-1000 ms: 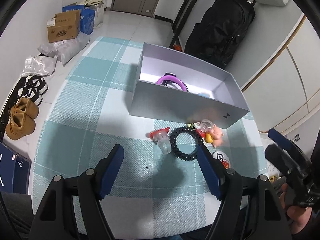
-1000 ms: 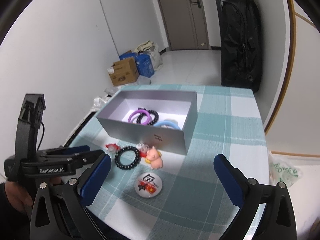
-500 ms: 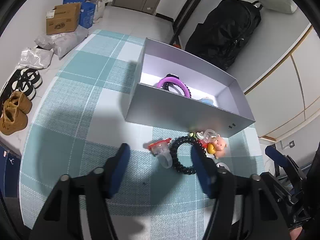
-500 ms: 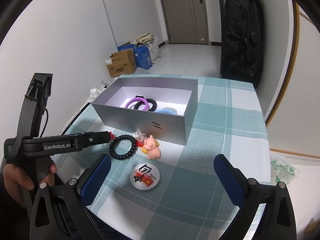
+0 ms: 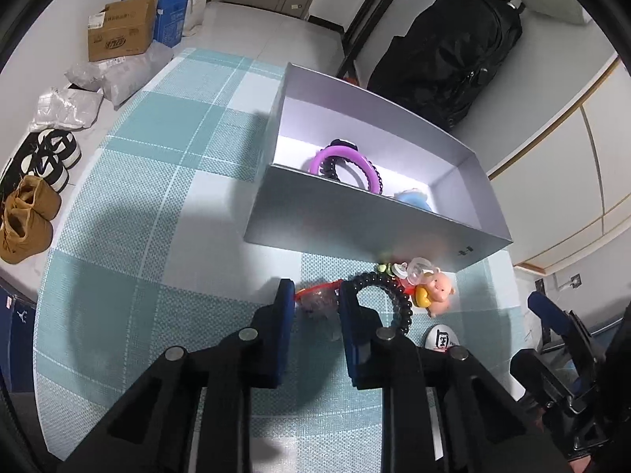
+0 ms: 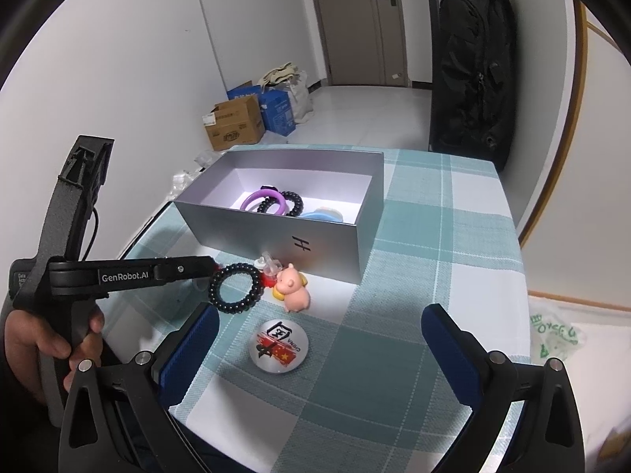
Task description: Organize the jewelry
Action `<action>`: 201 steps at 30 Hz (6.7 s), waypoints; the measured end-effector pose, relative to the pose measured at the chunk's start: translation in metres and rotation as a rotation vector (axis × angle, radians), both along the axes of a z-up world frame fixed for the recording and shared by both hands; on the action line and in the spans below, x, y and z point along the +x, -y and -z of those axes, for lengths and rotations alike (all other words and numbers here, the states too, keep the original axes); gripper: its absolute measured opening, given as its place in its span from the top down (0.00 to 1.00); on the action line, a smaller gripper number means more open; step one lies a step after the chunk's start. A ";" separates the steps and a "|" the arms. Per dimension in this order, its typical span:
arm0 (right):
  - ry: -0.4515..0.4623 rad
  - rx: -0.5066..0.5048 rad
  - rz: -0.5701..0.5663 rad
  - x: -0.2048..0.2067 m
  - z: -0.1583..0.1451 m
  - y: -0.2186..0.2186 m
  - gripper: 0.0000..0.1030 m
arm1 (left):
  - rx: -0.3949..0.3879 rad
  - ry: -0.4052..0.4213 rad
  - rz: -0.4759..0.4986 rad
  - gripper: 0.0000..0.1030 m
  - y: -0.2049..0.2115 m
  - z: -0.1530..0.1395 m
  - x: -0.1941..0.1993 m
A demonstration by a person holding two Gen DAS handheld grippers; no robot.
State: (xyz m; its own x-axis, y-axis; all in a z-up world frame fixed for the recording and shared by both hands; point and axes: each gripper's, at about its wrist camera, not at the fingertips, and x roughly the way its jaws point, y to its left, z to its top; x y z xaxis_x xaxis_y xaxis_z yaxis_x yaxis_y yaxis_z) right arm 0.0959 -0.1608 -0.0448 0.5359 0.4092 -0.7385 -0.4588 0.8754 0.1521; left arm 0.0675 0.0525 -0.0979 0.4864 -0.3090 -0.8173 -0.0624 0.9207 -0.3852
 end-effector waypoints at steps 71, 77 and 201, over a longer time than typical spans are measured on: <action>-0.087 -0.113 -0.107 -0.008 0.033 -0.046 0.59 | 0.047 0.253 0.001 0.84 -0.019 -0.063 -0.038; -0.077 -0.025 -0.095 -0.006 0.015 -0.039 0.59 | 0.070 0.250 0.015 0.84 -0.012 -0.064 -0.037; -0.005 0.024 0.025 0.022 -0.022 0.006 0.03 | 0.132 0.063 0.170 0.33 0.038 -0.015 -0.006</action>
